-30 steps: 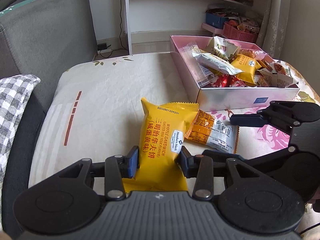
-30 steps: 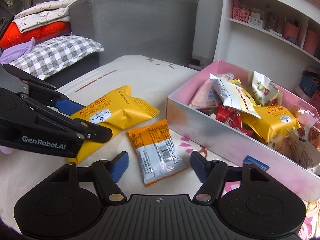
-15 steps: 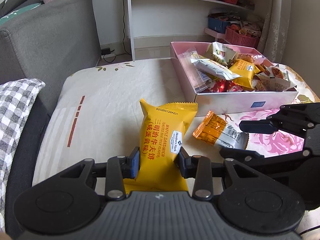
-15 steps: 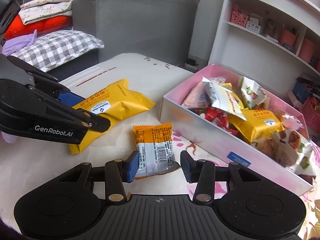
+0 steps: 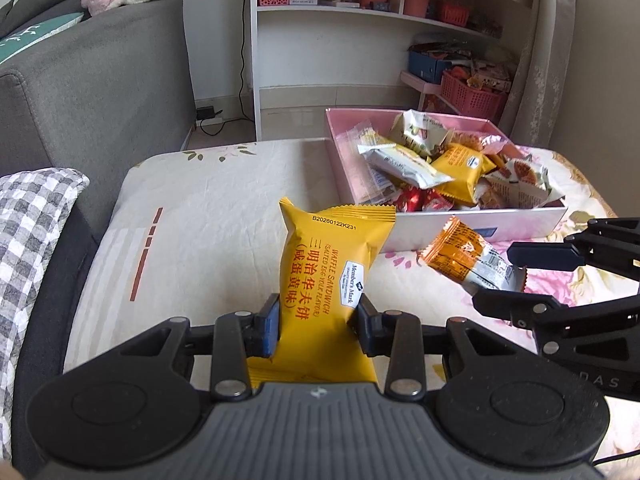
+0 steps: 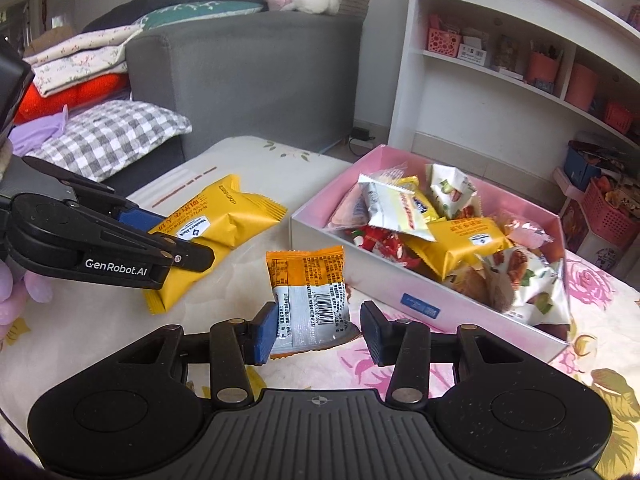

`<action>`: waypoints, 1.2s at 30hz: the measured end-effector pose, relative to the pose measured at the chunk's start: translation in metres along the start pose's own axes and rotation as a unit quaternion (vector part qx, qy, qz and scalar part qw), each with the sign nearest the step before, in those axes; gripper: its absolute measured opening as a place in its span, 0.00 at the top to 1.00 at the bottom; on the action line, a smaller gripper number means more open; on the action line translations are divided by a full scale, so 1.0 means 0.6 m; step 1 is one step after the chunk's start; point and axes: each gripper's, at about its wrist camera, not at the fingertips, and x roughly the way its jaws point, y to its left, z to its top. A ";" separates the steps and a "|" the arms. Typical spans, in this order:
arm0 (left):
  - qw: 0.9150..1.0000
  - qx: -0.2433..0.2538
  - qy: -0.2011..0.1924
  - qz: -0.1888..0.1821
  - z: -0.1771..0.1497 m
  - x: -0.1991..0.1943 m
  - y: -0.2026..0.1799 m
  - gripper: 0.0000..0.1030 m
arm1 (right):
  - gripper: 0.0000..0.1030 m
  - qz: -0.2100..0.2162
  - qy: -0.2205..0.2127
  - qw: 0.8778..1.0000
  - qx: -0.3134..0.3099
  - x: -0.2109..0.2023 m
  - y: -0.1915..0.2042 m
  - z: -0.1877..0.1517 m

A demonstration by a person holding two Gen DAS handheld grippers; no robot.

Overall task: Organize snacks
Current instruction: 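Carry the yellow packet and orange-white packet over the box with both tools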

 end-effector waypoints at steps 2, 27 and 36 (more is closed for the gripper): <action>1.000 -0.008 -0.004 -0.006 0.005 -0.004 0.000 0.67 | 0.57 -0.005 -0.005 1.000 0.009 -0.009 -0.009 0.003; 0.996 0.070 -0.051 0.005 0.105 0.037 -0.118 0.67 | 0.57 -0.004 -0.042 0.957 0.288 0.011 -0.226 0.011; 0.997 0.049 -0.053 -0.009 0.143 0.091 -0.152 0.66 | 0.57 0.003 -0.066 0.943 0.327 0.015 -0.261 0.015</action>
